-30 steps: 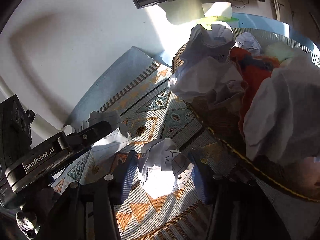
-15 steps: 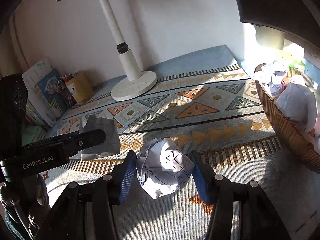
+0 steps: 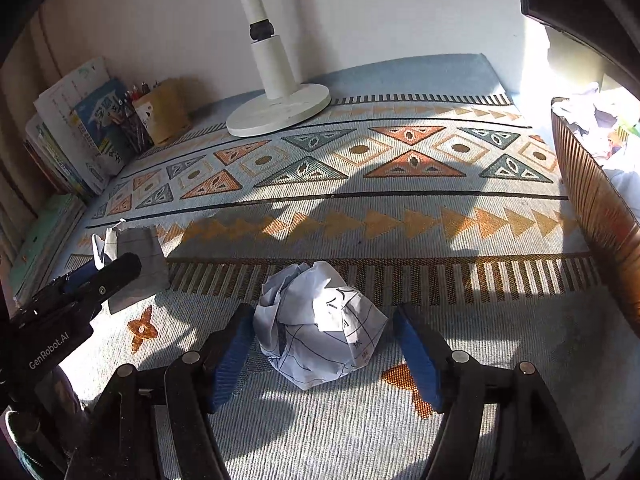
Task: Organize objects
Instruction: 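Lift the paper with the left tool while the right lifts the paper ball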
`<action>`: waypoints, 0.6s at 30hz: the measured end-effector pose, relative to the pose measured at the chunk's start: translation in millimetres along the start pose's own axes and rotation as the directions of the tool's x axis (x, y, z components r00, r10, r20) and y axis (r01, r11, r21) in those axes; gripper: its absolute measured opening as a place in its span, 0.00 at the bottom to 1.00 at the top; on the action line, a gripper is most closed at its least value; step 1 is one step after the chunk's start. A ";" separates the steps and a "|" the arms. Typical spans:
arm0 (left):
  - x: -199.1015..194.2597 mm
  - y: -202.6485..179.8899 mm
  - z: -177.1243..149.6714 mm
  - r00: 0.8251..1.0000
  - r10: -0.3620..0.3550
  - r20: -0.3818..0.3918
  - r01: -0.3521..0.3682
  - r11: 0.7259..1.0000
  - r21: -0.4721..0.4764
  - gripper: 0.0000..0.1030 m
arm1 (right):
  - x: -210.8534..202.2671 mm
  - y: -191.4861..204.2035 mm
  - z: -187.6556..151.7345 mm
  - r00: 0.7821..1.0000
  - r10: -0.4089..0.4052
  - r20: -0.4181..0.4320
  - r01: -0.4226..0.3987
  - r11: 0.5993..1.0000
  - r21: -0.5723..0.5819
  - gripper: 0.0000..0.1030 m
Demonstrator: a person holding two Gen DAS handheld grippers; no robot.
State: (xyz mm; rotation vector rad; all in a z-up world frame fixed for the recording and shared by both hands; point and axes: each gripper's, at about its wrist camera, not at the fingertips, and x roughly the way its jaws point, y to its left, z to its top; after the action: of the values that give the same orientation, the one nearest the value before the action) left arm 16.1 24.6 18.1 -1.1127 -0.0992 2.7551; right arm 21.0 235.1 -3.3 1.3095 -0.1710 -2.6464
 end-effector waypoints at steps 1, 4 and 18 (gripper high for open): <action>0.3 -0.8 0.4 1.000 -0.001 0.002 0.001 1.000 0.007 0.49 | 0.0 1.3 -0.3 1.000 -0.002 0.000 0.002 1.000 -0.008 0.68; -2.9 -5.4 -3.8 1.000 0.006 0.009 -0.006 1.000 0.025 0.49 | 0.1 6.9 -1.0 1.000 -0.008 -0.002 0.008 0.999 -0.037 0.68; -4.1 -15.9 -4.3 0.999 0.040 0.013 -0.041 0.996 0.081 0.49 | -35.0 12.3 -8.4 0.991 -0.021 0.134 0.028 0.998 -0.053 0.53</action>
State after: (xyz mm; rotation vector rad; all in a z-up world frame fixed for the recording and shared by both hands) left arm 24.0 39.5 19.8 -1.0899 0.0342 2.7742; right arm 49.9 230.5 21.0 1.1252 -0.1010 -2.7400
